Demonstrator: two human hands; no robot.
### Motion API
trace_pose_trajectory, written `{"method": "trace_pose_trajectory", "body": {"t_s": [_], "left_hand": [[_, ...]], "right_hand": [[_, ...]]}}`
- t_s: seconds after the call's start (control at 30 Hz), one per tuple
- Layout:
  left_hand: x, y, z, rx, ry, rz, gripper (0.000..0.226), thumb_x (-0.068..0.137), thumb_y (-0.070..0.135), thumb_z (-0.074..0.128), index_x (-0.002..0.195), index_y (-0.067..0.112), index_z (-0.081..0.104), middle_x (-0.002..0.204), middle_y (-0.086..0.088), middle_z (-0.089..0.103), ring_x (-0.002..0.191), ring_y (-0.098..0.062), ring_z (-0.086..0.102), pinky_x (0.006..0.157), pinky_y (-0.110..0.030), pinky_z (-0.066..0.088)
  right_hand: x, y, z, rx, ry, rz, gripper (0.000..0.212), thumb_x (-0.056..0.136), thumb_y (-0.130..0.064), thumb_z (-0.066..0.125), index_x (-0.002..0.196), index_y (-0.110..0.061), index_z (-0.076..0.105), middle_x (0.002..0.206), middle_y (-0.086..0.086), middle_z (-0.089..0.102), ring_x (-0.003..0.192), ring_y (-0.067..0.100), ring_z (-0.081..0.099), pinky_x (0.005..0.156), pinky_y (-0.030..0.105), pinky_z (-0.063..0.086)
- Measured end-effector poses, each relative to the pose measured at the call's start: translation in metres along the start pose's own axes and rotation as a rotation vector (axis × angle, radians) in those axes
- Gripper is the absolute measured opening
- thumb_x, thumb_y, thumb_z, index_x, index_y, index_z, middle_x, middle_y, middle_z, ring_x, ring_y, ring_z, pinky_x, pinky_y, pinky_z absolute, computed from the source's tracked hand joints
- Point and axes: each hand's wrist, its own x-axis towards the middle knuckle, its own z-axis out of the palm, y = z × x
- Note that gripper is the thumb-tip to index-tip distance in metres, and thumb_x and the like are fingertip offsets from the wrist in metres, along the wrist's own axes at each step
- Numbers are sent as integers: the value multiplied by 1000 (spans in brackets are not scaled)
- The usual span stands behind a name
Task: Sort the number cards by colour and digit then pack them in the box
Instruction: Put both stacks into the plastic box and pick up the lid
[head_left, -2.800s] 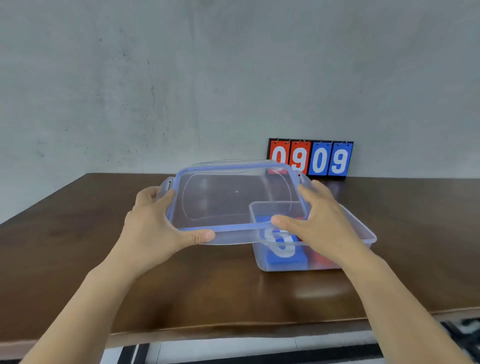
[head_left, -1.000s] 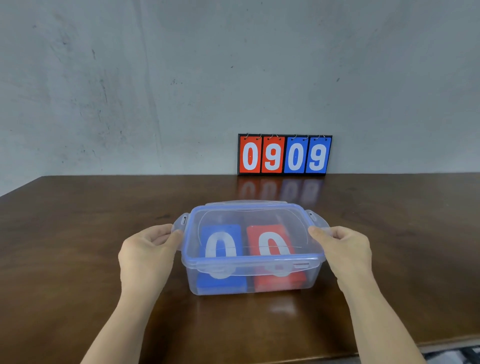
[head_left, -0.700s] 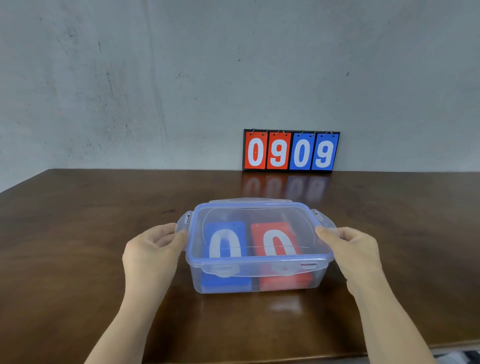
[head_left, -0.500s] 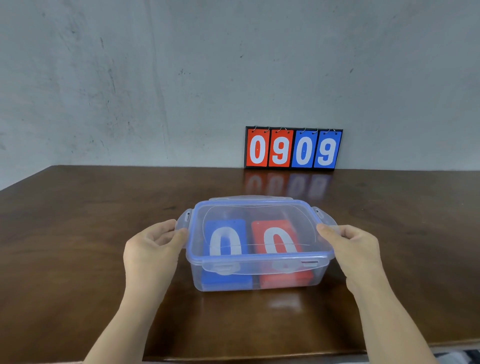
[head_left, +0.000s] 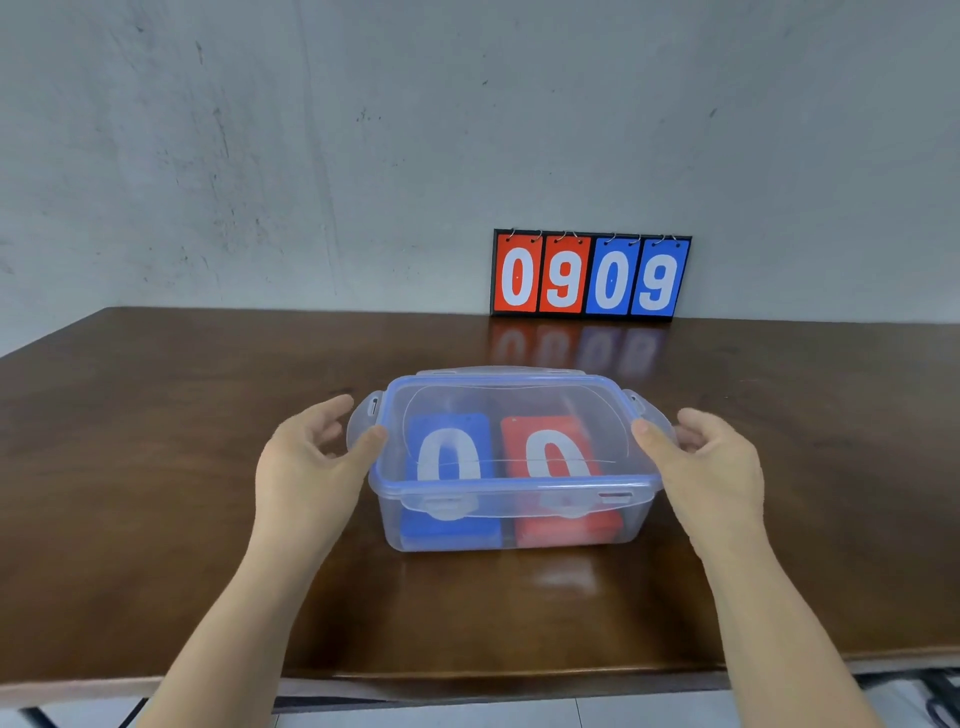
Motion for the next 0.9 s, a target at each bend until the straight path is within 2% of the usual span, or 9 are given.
{"method": "trace_pose_trajectory", "body": {"t_s": [0.13,0.33,0.4,0.47,0.6,0.67,0.73,0.8,0.9], "left_hand": [[-7,13,-1,242,-68,200,55,90,27,64,142,22,47,148,8,43,138,-17,37,111,-36,34],[-11,6,10,116,-217,106,53,97,24,53,147,17,37,145,7,45,133,-9,42,100,-20,31],[-12,4,14,15,-211,74,44,97,19,53,140,21,45,127,19,57,111,11,53,89,-9,38],[-14,5,17,-38,-200,58,39,97,16,52,135,25,49,98,36,53,85,22,54,69,0,39],[-16,6,12,-48,-243,103,29,97,17,53,119,35,56,74,44,55,75,30,51,58,4,38],[-10,7,5,-18,-258,122,32,94,20,59,124,31,58,85,45,54,85,28,53,66,2,40],[6,12,0,128,-257,177,44,90,25,65,133,26,55,115,33,54,117,9,51,90,-11,40],[29,21,3,284,-263,311,50,89,30,65,137,26,52,142,18,45,139,-4,33,113,-28,28],[56,37,29,380,-532,538,51,94,34,58,142,24,46,151,9,39,142,-3,27,120,-29,14]], "right_hand": [[-18,-7,-5,-139,-125,-236,74,86,-52,60,149,-28,31,154,-5,34,141,23,32,111,51,34],[-23,7,-1,100,-241,-164,73,87,-38,66,149,-23,33,149,-9,40,128,9,42,108,36,39],[-22,10,3,169,-230,-118,72,85,-36,69,148,-24,36,145,-9,44,122,7,44,105,38,44],[-21,12,5,188,-213,-112,71,84,-37,70,147,-25,38,145,-9,45,124,9,45,104,40,45],[-25,11,1,191,-267,-148,68,87,-39,65,147,-25,37,140,-13,46,117,2,43,99,28,43],[-31,8,0,77,-219,-193,69,88,-45,61,149,-29,32,147,-14,38,129,6,38,104,30,37],[-45,2,2,-135,-87,-292,72,88,-56,52,150,-35,24,158,-13,20,144,9,20,114,35,23],[-66,-8,9,-208,-49,-416,71,89,-65,41,150,-38,17,159,-17,7,146,6,4,116,29,6],[-91,-18,29,-210,-148,-556,85,80,-81,13,152,-36,16,160,-16,6,145,2,-4,114,20,-12]]}}
